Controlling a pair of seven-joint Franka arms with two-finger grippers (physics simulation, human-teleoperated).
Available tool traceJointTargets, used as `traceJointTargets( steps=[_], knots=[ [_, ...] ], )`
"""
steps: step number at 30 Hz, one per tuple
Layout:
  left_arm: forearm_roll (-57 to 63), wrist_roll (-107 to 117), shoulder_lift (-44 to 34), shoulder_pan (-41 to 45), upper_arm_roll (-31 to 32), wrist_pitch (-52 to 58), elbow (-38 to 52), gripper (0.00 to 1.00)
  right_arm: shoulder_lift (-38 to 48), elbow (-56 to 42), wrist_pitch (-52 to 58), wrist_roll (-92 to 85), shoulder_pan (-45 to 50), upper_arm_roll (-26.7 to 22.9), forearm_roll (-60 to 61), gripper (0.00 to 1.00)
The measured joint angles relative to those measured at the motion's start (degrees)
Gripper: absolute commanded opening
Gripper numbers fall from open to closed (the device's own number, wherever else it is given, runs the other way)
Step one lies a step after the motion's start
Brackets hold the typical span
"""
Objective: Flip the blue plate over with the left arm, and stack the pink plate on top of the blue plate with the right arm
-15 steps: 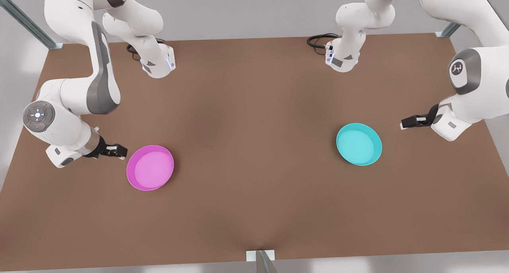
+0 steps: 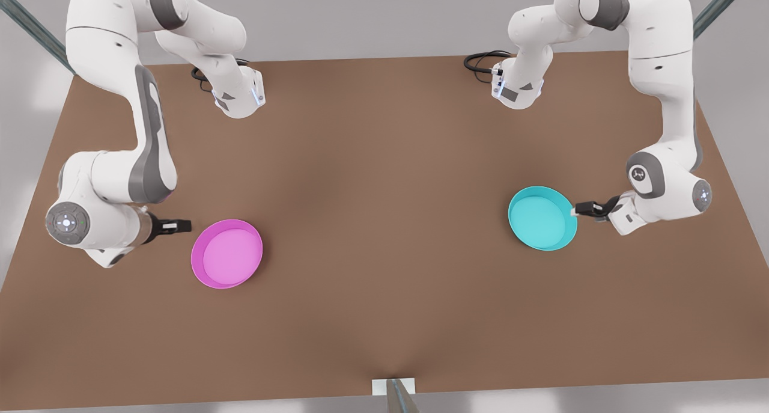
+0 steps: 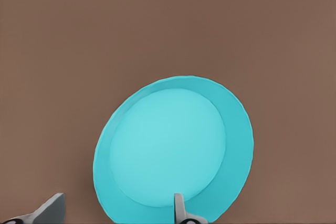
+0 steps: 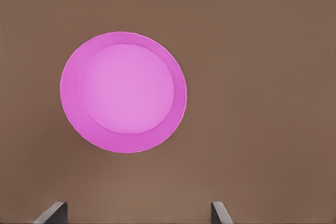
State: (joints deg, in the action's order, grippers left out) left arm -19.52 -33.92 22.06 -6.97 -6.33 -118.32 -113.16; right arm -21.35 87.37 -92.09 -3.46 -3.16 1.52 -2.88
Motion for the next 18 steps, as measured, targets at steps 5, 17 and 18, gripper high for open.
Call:
traceJointTargets(
  steps=[5, 17, 18],
  knots=[
    [-5.54, -6.51, 4.01, -1.73, -0.08, -0.95, -0.13, 1.0, -7.42, -6.12, -5.67, 1.03, -3.26, -0.11, 2.78, 1.0],
    [-7.9, -10.29, 9.19, -3.13, -0.09, -2.98, -0.04, 1.0, -11.44, -7.48, -6.72, -2.34, -4.03, -0.02, 4.72, 1.0],
    [-7.92, -10.29, 9.39, -3.13, -0.09, -2.98, -0.04, 1.0, -11.28, -7.81, -6.11, -2.01, -3.89, -0.02, 4.15, 1.0]
  ],
)
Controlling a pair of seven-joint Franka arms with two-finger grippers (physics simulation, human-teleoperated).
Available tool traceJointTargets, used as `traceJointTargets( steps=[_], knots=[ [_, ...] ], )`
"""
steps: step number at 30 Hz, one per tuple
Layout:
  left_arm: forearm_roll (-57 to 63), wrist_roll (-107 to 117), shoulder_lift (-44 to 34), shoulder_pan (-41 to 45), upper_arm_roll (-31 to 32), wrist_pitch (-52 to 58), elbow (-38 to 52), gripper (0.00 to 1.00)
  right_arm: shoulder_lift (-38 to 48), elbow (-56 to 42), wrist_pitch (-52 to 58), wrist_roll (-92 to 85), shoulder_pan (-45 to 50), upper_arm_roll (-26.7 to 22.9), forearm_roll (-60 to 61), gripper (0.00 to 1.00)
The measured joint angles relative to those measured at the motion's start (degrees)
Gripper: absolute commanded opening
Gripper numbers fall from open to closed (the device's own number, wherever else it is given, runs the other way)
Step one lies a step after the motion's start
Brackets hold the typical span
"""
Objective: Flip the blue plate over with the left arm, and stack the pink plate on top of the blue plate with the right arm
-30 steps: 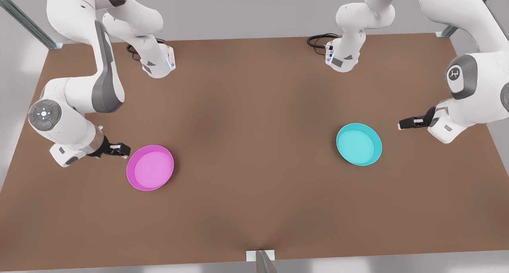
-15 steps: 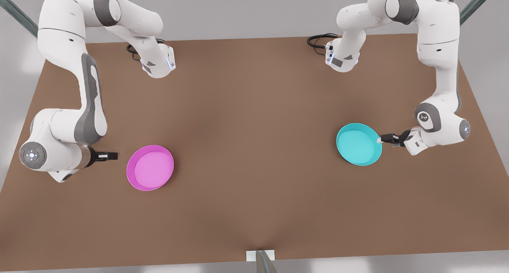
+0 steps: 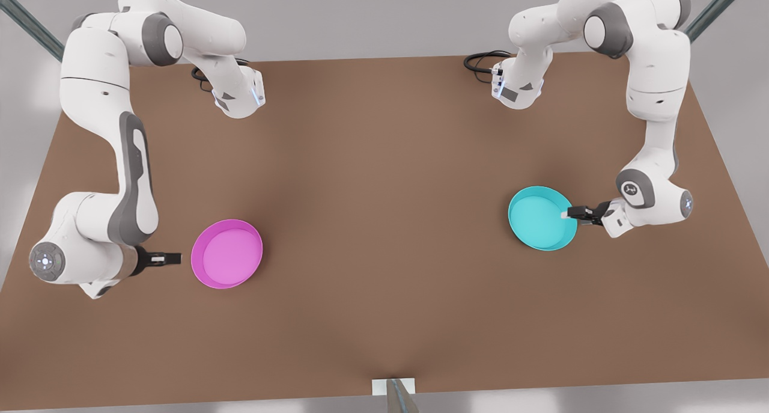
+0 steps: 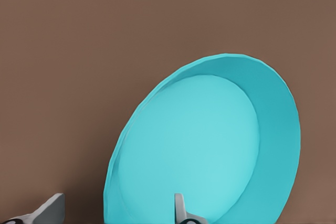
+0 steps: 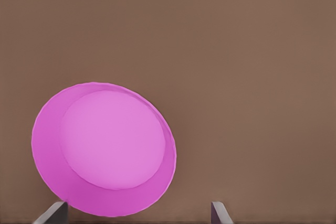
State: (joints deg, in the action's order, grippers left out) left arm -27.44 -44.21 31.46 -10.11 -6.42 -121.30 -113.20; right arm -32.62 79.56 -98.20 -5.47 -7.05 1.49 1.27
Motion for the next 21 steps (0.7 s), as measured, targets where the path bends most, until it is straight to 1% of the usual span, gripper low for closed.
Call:
traceJointTargets(
  steps=[1, 3, 4, 6, 11, 14, 15, 18, 21],
  knots=[
    [-0.02, 0.07, 0.01, 0.0, 0.01, 0.0, 0.08, 0.97, 0.0, -0.02, 0.03, 0.19, 0.12, 0.0, -0.04, 1.0],
    [-0.04, 0.78, 0.01, 0.09, 0.09, 0.0, 0.09, 0.8, -0.07, -0.04, 0.03, 0.2, 0.89, 0.01, -0.13, 1.0],
    [-0.05, 0.95, 0.01, 0.1, 0.09, 0.01, 0.09, 0.74, -0.08, 0.13, 0.03, 0.2, 0.49, 0.0, -0.13, 1.0],
    [-0.06, 1.84, 0.0, 0.18, 0.09, 0.01, 0.09, 0.7, -0.08, 0.07, -0.15, 0.19, 0.76, 0.0, -0.3, 1.0],
    [-0.2, 2.99, 0.59, 0.18, 0.09, -0.01, 0.09, 0.68, 0.06, 0.11, 0.38, -0.44, 0.5, 0.0, -1.48, 1.0],
    [-0.57, 2.99, 0.98, 0.25, 0.09, 0.01, 0.09, 0.62, 0.36, -0.19, 0.91, -0.07, 1.06, 0.0, -1.54, 1.0],
    [-0.64, 2.99, 0.93, 0.26, 0.09, 0.01, 0.09, 0.62, 0.36, -0.02, 1.28, 0.11, 1.17, 0.0, -1.54, 1.0],
    [-0.77, 2.99, 0.97, 0.26, 0.09, 0.09, 0.09, 0.53, 0.36, -0.26, 1.7, 0.2, 1.17, 0.0, -1.53, 1.0],
    [-0.83, 2.99, 0.98, 0.26, 0.09, 0.27, 0.09, 0.48, 0.32, -0.2, 1.63, 0.12, 1.13, 0.0, -1.46, 1.0]
  ],
)
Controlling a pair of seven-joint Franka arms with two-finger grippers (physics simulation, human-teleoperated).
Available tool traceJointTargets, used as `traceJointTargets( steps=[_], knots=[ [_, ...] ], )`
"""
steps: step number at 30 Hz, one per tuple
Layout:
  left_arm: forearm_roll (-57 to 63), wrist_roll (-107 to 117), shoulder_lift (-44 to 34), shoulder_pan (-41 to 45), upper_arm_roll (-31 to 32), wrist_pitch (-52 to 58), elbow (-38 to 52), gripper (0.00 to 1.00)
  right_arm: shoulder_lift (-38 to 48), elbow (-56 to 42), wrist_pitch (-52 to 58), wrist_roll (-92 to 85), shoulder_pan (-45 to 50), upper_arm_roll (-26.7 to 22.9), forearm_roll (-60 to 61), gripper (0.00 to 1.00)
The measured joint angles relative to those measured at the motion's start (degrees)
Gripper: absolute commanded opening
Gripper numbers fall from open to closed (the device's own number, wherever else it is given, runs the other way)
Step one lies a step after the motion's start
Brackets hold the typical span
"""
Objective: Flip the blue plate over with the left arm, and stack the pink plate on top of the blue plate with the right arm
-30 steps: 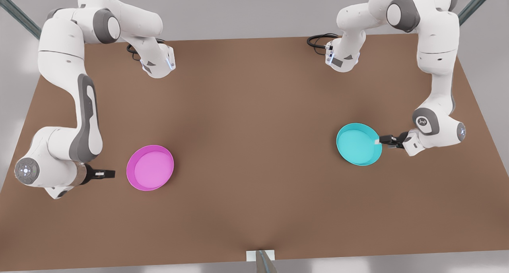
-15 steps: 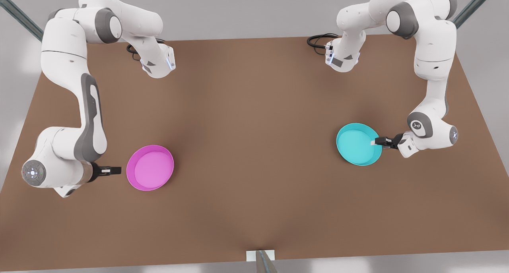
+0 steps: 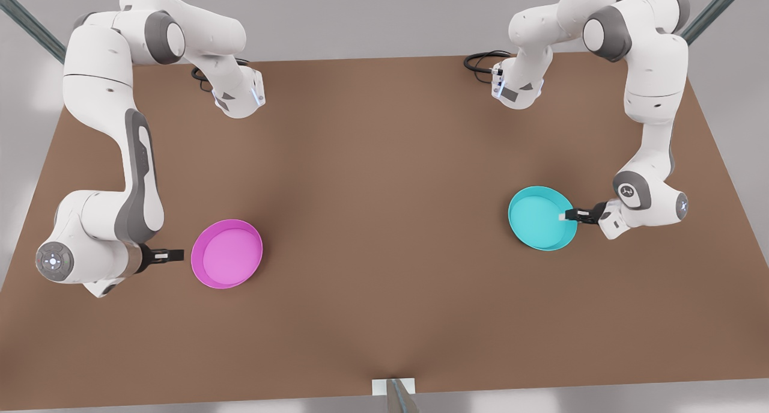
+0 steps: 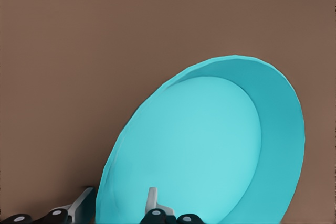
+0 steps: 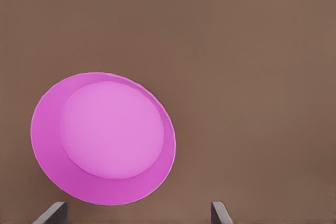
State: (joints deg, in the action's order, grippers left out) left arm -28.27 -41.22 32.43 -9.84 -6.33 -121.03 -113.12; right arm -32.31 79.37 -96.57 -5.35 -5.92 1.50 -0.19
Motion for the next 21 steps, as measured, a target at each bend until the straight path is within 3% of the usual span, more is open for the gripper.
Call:
traceJointTargets(
  steps=[21],
  knots=[
    [0.05, -0.09, 0.35, 0.04, 0.0, 0.18, 0.14, 0.33, -0.04, 0.0, -0.1, 0.08, 0.21, 0.0, -0.07, 1.0]
  ],
)
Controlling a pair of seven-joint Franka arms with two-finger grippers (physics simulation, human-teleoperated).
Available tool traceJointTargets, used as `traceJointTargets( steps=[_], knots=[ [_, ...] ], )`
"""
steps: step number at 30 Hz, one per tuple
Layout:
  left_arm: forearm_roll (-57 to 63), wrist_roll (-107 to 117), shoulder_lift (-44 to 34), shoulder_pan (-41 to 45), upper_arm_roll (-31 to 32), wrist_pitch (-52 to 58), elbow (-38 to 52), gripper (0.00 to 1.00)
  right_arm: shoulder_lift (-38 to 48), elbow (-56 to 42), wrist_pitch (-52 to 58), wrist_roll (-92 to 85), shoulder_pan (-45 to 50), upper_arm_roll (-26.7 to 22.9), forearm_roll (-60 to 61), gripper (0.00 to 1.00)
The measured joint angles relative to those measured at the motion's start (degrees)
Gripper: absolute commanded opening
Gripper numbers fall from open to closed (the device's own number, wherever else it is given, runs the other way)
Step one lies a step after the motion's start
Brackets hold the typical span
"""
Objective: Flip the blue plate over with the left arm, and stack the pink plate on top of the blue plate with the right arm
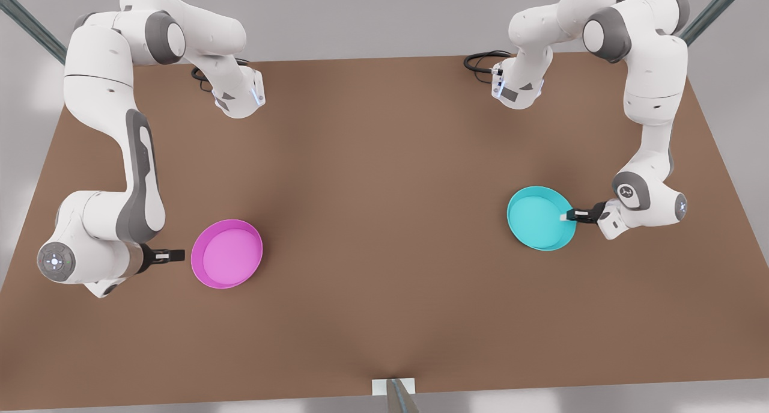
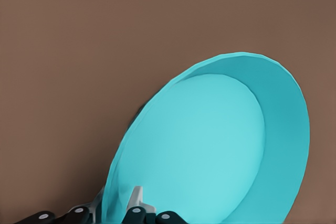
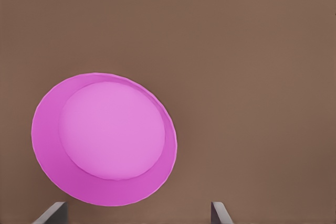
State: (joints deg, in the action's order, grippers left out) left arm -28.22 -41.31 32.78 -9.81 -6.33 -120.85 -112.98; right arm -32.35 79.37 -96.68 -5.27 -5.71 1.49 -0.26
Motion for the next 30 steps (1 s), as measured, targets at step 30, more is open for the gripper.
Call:
traceJointTargets(
  steps=[30],
  knots=[
    [4.15, 0.45, 0.08, -0.04, -0.17, 1.29, 1.09, 0.23, 0.26, -1.56, 7.56, -1.07, 9.68, 0.18, -0.66, 1.0]
  ],
)
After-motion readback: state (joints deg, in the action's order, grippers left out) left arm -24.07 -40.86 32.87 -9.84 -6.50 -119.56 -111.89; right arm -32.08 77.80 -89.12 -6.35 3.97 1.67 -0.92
